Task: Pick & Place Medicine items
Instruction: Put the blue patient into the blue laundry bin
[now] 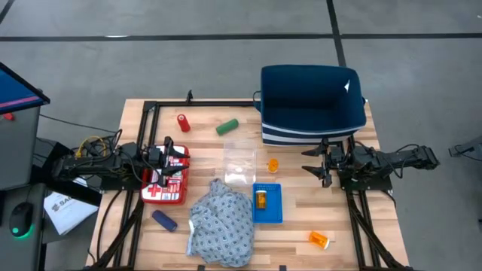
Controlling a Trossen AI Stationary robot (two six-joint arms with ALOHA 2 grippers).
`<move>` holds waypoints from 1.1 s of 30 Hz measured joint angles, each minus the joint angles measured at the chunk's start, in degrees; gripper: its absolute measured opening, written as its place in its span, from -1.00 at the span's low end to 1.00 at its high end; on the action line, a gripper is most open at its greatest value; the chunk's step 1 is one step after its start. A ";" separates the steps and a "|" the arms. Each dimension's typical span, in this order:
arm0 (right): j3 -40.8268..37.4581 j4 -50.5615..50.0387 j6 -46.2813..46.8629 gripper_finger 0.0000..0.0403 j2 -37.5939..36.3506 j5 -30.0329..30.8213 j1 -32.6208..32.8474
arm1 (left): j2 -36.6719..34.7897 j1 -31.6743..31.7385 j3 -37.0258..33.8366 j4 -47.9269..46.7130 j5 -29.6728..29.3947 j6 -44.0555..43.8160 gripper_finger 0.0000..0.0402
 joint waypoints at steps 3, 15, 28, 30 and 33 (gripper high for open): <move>-0.02 0.00 0.02 0.29 0.01 -0.01 -0.02 | 0.09 0.02 0.00 -0.11 -2.94 -0.28 -0.19; -0.02 0.00 0.02 0.29 0.02 -0.02 -0.02 | 4.21 0.02 0.00 -0.02 -5.36 -8.41 -0.19; -0.02 0.52 0.15 0.29 0.02 0.00 0.00 | 5.22 0.00 0.00 0.84 -5.46 -10.95 -0.19; -0.02 1.43 0.13 0.29 0.00 0.00 -0.02 | 5.20 0.01 0.00 1.45 -5.46 -10.97 -0.19; -0.02 3.71 0.17 0.29 0.00 0.01 -0.01 | 5.20 0.01 0.00 1.70 -5.46 -10.99 -0.19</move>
